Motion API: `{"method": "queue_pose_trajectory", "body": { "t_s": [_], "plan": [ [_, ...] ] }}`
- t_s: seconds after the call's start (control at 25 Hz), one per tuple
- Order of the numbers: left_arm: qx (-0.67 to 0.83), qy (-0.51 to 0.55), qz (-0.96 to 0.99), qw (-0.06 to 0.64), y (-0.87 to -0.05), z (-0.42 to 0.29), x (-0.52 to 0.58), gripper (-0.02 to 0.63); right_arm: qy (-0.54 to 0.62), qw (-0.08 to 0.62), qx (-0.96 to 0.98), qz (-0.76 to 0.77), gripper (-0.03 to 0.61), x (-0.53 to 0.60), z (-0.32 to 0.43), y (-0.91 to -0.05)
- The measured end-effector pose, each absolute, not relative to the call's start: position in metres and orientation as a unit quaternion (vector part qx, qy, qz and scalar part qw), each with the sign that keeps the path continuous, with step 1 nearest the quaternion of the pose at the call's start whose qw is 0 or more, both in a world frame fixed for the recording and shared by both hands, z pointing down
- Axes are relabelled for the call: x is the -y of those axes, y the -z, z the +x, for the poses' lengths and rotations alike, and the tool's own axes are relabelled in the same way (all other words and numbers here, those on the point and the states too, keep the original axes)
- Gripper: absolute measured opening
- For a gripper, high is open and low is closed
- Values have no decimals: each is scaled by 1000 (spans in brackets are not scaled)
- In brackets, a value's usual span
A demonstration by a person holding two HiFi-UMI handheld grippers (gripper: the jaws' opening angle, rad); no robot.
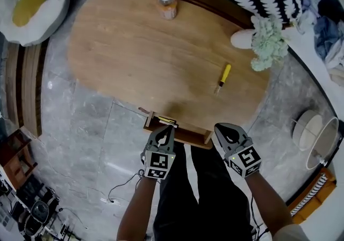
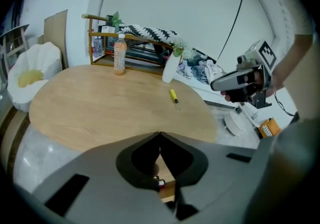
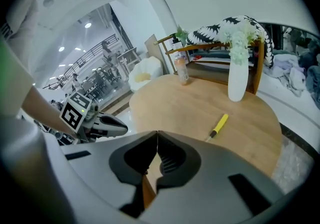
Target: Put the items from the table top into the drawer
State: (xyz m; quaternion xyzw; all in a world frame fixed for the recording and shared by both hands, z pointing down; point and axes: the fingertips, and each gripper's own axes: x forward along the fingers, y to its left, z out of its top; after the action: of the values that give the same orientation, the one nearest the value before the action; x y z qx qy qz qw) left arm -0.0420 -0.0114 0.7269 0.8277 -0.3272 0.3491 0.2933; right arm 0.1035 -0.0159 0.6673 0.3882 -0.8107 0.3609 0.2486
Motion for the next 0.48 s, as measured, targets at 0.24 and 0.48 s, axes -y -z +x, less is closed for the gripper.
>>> {"method": "queue_pose_trajectory", "body": {
  "t_s": [0.24,0.48],
  "plan": [
    [356,-320,821,310,-717,-43,24,20,-349,269,802,404,21,43,125,-686],
    [370,-304,819,317,-712,-50,38,20,-369,280,775,430,23,75,143,-709]
  ]
}}
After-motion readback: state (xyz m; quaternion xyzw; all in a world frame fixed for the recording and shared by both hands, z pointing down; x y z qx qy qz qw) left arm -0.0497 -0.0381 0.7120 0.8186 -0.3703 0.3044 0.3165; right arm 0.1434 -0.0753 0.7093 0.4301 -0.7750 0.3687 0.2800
